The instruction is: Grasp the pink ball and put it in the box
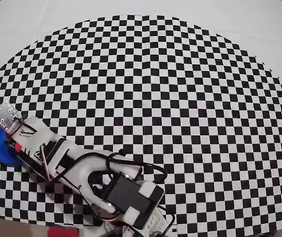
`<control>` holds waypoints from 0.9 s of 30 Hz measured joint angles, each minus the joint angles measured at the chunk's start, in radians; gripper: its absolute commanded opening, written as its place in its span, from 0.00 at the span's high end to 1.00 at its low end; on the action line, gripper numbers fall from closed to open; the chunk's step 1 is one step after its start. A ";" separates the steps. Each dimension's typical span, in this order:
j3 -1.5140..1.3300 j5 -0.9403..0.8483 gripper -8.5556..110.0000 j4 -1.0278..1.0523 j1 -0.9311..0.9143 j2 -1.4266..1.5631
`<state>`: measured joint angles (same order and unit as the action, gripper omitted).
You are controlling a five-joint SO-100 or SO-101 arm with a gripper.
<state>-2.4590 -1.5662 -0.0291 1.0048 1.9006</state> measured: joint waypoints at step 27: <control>0.094 0.000 0.93 0.000 0.012 -0.155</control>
<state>-2.3654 -1.5662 -0.0291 1.0170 1.7457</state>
